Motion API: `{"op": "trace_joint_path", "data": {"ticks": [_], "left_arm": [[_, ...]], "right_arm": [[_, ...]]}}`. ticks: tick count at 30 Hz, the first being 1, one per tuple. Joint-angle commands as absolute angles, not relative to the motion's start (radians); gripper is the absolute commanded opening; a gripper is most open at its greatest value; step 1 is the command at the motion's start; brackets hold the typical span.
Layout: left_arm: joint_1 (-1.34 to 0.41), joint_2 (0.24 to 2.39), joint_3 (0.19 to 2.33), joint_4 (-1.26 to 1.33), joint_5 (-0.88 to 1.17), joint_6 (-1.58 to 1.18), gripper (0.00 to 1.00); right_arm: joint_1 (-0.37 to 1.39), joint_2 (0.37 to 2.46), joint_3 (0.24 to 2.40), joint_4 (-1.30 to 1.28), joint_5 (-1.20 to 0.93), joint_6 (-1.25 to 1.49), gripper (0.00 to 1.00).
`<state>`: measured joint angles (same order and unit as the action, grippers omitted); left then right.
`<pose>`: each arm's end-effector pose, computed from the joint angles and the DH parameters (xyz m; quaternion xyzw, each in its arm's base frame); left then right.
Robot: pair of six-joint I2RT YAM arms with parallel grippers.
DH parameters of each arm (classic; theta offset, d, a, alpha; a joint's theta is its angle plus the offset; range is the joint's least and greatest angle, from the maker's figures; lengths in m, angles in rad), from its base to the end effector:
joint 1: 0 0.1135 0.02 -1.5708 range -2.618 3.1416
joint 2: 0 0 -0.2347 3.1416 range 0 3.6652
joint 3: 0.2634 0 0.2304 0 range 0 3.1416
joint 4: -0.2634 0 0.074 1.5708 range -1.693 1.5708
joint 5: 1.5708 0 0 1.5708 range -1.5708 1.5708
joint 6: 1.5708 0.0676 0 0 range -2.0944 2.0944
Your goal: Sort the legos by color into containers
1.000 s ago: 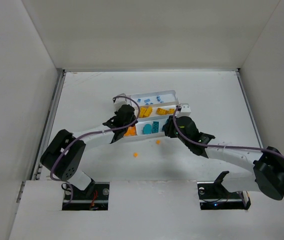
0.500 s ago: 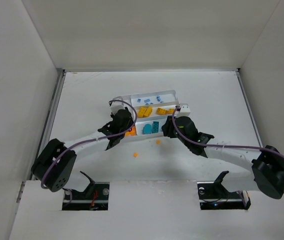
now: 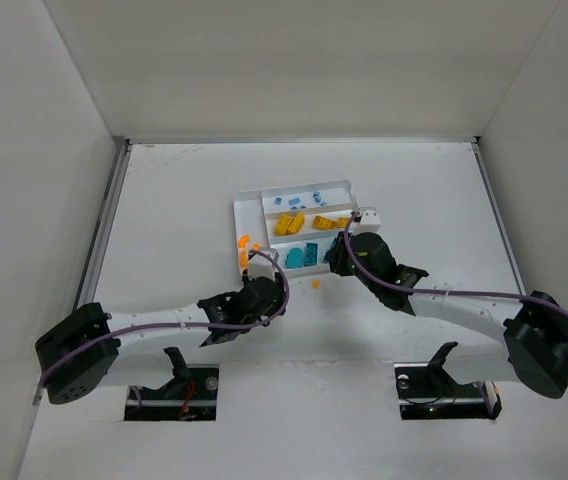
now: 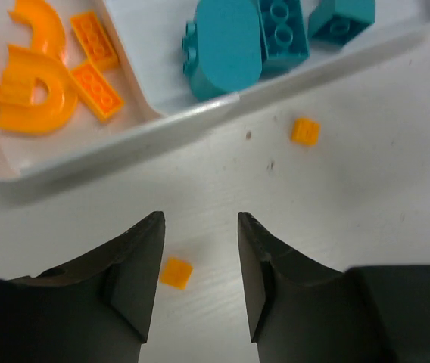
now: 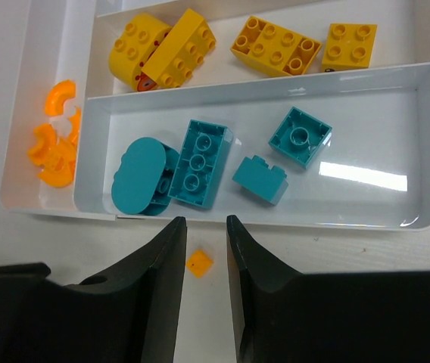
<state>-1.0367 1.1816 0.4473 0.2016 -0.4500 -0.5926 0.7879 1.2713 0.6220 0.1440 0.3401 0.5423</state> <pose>0.1538 -0.2023 0.1576 0.0785 0.8500 -0.2189 0.4727 0.2168 0.1859 0.1844 -0.0187 0.8531 0.1942 0.4838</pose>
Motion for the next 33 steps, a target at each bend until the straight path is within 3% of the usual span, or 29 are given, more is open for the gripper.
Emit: {"op": "trace_joint_path", "data": {"ticks": [1, 9, 22, 29, 33], "left_arm": [[-1.087, 1.149, 0.416, 0.149, -0.489, -0.661, 0.42], [-1.166, 1.203, 0.390, 0.135, -0.551, -0.703, 0.47], [-1.183, 1.285, 0.405, 0.084, -0.563, -0.741, 0.41], [-1.180, 1.278, 0.408, 0.074, -0.571, -0.736, 0.16], [-1.174, 1.175, 0.408, 0.052, -0.595, -0.742, 0.11]], "right_arm": [[0.800, 1.284, 0.663, 0.202, 0.348, 0.543, 0.33], [0.805, 1.301, 0.657, 0.210, 0.342, 0.555, 0.34], [0.805, 1.264, 0.643, 0.212, 0.345, 0.552, 0.35], [0.802, 1.246, 0.624, 0.213, 0.350, 0.555, 0.39], [0.803, 1.238, 0.611, 0.202, 0.353, 0.557, 0.45]]}}
